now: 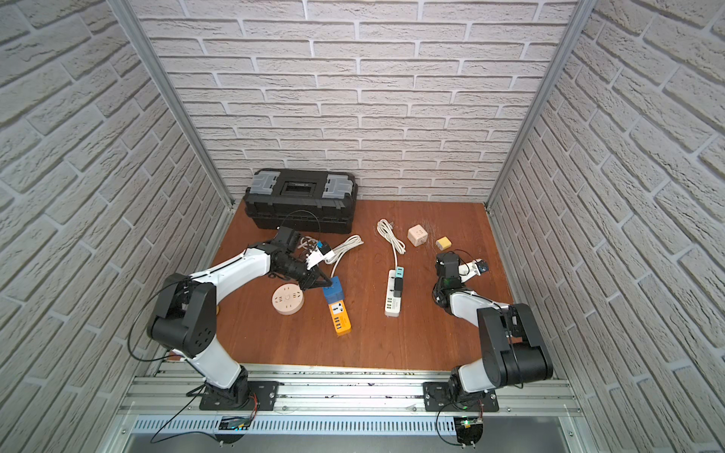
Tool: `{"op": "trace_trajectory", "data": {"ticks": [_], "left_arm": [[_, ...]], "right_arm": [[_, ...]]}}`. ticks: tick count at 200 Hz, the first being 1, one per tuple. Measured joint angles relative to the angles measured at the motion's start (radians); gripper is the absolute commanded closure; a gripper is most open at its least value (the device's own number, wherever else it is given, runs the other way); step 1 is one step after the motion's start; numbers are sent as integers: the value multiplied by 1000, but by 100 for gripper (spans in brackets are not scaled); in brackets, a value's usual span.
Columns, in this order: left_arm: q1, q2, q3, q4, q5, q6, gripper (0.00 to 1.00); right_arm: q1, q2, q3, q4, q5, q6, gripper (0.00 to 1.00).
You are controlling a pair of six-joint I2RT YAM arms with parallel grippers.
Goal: Pull the plug off the socket
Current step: Place the plug at the center of the board.
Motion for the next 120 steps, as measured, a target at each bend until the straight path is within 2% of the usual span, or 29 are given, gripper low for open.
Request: {"op": "trace_trajectory", "data": {"ticks": [56,120], "left_arm": [[0,1,0,0,2,0,100],[0,2,0,0,5,0,100]], "right_arm": [[-56,175,121,38,25,17,98],[-68,342,276,57,24,45,95]]}}
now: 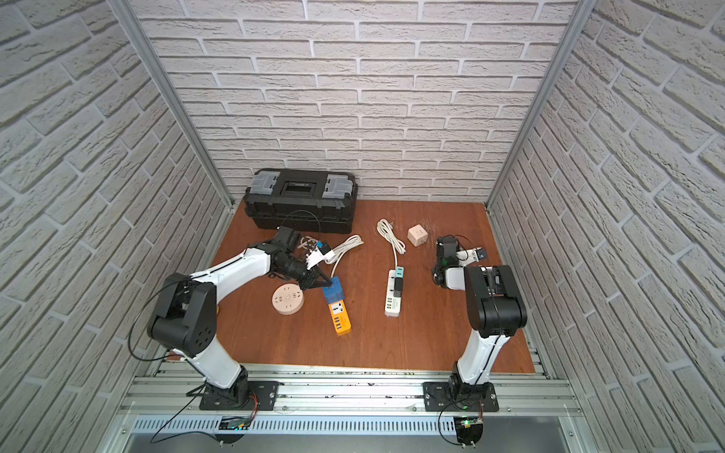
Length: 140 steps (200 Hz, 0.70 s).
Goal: Pull the plug off the socket
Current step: Place the plug at the center of the board.
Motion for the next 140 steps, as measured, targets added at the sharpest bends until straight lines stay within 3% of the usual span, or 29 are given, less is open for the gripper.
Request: {"op": "trace_trajectory", "data": {"ticks": [44,78,106,122,140], "left_arm": [[0,0,0,0,0,0,100],[0,0,0,0,1,0,100],[0,0,-1,0,2,0,100],[1,0,-1,0,2,0,100],[1,0,-1,0,2,0,100]], "right_arm": [[-25,55,65,5,-7,24,84],[-38,69,84,-7,-6,23,61],[-43,70,84,-55,-21,6,28],[-44,70,83,-70,-37,-4,18],[-44,61,80,-72,-58,-19,14]]}}
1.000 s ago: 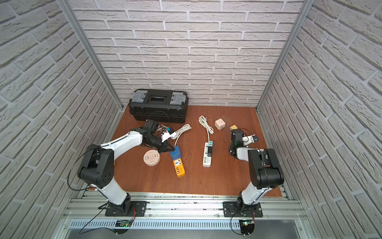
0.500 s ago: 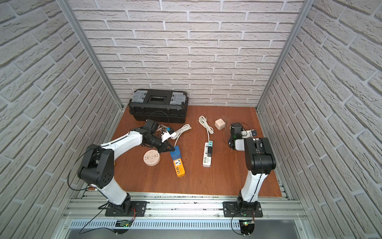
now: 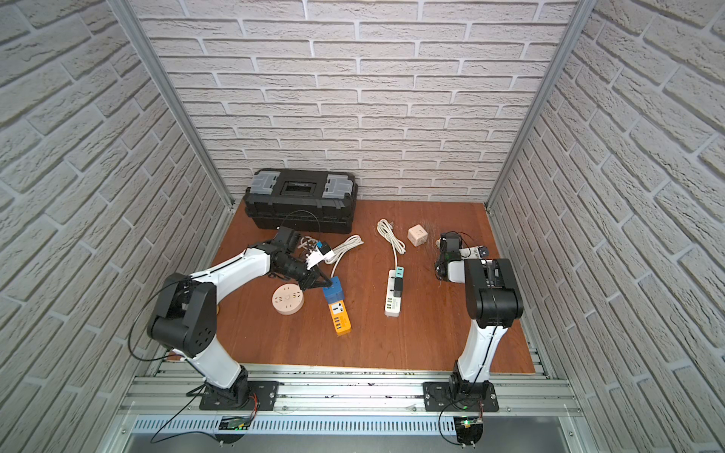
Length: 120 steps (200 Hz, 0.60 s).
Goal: Pull the plug off the socket
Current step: Place the plug at the center of the board.
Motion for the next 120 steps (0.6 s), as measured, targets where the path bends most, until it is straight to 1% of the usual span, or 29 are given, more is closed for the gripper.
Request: {"op": "trace_trajectory", "data": {"ticks": [20,38,65,89,110,120], "left_arm": [[0,-1,-1,0,0,0,100],[0,-3,-2,0,0,1,100],[0,-14,-13,4,0,12,100],[0,-21,-17,7,-4,25,100],[0,-29,-18,3,-10,43,78],[0,-36,-16,-3,-11,43,62]], "right_arm": [[0,-34,-24,-10,-31,-18,14],[7,-101,-65,-31,-60,-34,14],[35,-247,-122,-74,-85,-75,15],[101,-399,-192,-96,-96,-119,15],[172,-529,-244,-158,-113,-157,17],[207,-584,-258,-195,-124,-178,18]]}}
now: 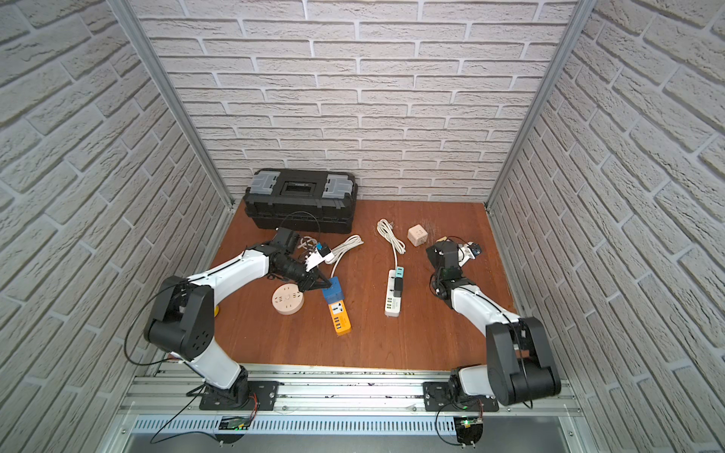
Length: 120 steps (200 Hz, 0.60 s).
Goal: Pull the plug off the socket
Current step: Place the plug at the center of the board.
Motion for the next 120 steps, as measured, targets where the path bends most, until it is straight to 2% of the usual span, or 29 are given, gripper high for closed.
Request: {"op": "trace_trajectory", "data": {"ticks": [12,26,31,55,84,108,120], "left_arm": [[0,-15,2,-25,2,15,43],[-2,-38,5,-55,-8,20,11],[-2,-47,6,-66,-9,22,2],[-2,-99,16,-125,-37,21,2],[-1,-217,16,-158,-90,8,2],[14,-312,16,-154,-135,-16,2],[36,-341,12,-150,-139,-22,2]], "right_arm": [[47,-68,-10,-47,-10,-32,22],[111,-149,-13,-108,-29,-73,29],[129,-176,-13,-123,-42,-93,30],[209,-273,-10,-195,-126,-170,33],[332,-285,18,-296,-203,-258,37],[452,-260,29,-328,-269,-305,45],[507,-230,35,-330,-288,-322,56]]}}
